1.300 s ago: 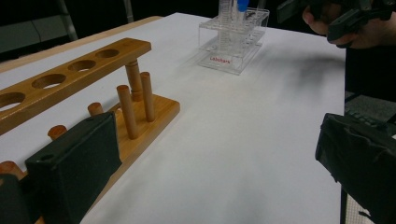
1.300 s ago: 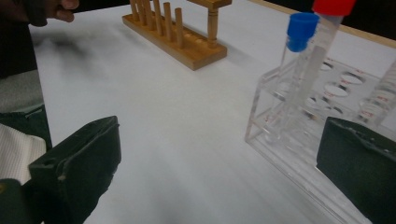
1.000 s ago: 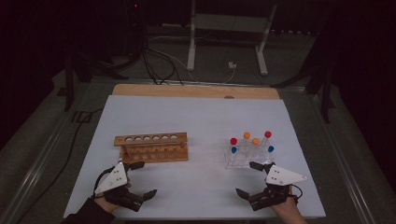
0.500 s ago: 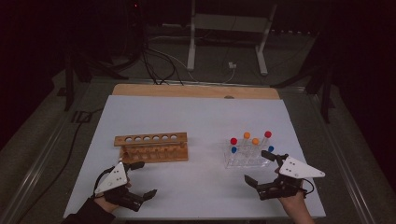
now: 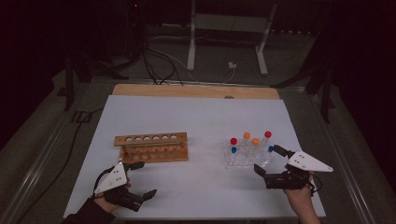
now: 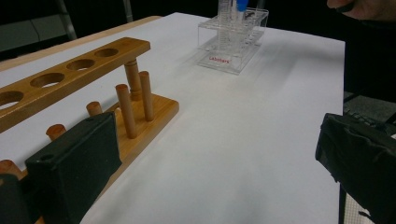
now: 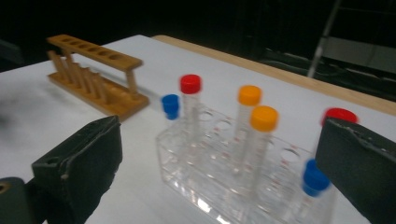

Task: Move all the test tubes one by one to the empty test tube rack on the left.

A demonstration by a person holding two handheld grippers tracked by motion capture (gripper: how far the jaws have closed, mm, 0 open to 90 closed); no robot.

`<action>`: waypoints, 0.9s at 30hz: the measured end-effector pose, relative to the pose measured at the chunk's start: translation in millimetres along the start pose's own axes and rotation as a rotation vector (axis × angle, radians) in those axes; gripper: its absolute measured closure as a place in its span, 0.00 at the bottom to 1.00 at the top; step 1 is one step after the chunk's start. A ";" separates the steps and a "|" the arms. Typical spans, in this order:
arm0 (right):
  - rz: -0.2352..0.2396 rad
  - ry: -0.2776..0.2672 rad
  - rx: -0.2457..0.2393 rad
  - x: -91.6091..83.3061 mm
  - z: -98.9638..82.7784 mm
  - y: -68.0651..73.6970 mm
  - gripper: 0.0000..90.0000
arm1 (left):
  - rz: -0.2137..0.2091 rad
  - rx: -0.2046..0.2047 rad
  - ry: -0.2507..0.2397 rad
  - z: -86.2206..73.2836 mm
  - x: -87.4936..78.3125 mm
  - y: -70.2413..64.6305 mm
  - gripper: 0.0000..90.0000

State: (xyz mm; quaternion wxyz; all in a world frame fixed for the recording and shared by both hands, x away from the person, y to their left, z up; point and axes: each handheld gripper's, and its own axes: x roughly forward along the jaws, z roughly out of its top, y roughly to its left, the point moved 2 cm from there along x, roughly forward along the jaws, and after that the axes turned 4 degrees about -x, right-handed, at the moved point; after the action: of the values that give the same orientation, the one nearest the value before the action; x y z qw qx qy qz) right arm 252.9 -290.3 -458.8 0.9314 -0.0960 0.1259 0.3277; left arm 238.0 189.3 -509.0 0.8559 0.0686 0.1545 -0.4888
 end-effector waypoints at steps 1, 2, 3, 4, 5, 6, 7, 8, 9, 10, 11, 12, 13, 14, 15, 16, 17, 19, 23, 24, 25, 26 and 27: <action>-0.020 0.010 0.011 0.5 -0.5 -1.7 0.00 | 0.000 0.000 0.000 0.0 0.0 -0.1 0.01; -0.027 0.014 0.015 0.8 -1.3 -3.4 0.00 | 0.001 0.003 0.001 0.0 0.0 -0.1 0.01; -0.054 0.030 0.024 1.8 -2.3 -5.1 0.00 | 0.000 0.002 0.001 0.0 0.0 -0.1 0.01; -0.071 0.041 0.024 2.7 -2.9 -6.3 0.00 | -0.001 0.002 0.001 0.0 0.0 -0.2 0.01; -0.076 0.047 0.027 3.0 -3.9 -7.5 0.00 | 0.000 0.002 0.000 0.0 0.1 -0.2 0.01; -0.097 0.056 0.034 3.3 -4.6 -8.7 0.00 | -0.001 0.000 0.000 0.0 0.1 -0.2 0.01; -0.121 0.071 0.041 3.7 -5.2 -10.2 0.00 | -0.001 0.000 0.000 0.0 0.1 -0.1 0.01; -0.123 0.075 0.050 3.6 -5.7 -11.7 0.00 | -0.001 0.000 0.000 -0.1 0.1 -0.1 0.01; -0.149 0.094 0.062 4.2 -6.4 -14.1 0.00 | -0.002 -0.001 0.001 -0.1 0.1 -0.1 0.01; -0.157 0.106 0.067 4.6 -7.1 -15.6 0.00 | -0.002 -0.002 0.000 -0.1 0.1 -0.1 0.01; -0.156 0.110 0.078 4.5 -8.1 -17.1 0.00 | -0.001 -0.001 0.001 -0.1 0.1 -0.1 0.01; -0.172 0.125 0.088 5.1 -9.1 -18.7 0.00 | -0.002 -0.002 0.001 -0.1 0.0 0.0 0.01; -0.181 0.141 0.094 5.7 -10.0 -20.0 0.00 | -0.002 -0.002 0.000 -0.1 0.0 0.0 0.01; -0.189 0.149 0.096 5.8 -10.9 -20.8 0.00 | -0.002 -0.002 0.000 -0.1 0.0 0.0 0.01; -0.199 0.160 0.101 6.1 -11.3 -21.3 0.00 | -0.001 -0.002 0.000 -0.1 0.0 0.0 0.01; -0.203 0.171 0.100 6.8 -11.9 -21.8 0.00 | -0.002 -0.003 0.000 -0.1 0.0 0.0 0.01; -0.216 0.181 0.100 7.1 -12.3 -21.8 0.00 | -0.002 -0.004 -0.001 -0.1 0.0 0.1 0.01; -0.234 0.201 0.097 8.2 -12.7 -21.7 0.06 | -0.002 -0.005 0.000 -0.1 0.0 0.1 0.01; -0.279 0.237 0.105 10.2 -12.9 -21.0 0.13 | -0.001 -0.004 0.001 -0.2 0.0 0.0 0.01; -0.287 0.244 0.109 10.2 -12.6 -21.0 0.15 | -0.001 -0.003 0.001 -0.2 0.0 0.0 0.01; -0.290 0.253 0.116 10.5 -12.5 -20.9 0.16 | -0.001 -0.002 0.002 -0.2 0.0 0.0 0.01; -0.304 0.260 0.118 10.4 -12.2 -20.8 0.18 | 0.000 -0.003 0.002 -0.3 0.1 -0.1 0.01; -0.312 0.272 0.116 10.7 -12.0 -20.7 0.20 | -0.001 -0.002 0.003 -0.3 0.1 -0.1 0.01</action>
State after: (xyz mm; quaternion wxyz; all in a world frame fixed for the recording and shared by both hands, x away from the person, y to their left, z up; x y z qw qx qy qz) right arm 272.0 -303.0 -471.4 0.9492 -0.1039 0.2529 0.1555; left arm 237.9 189.2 -509.4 0.8555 0.0685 0.1563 -0.4888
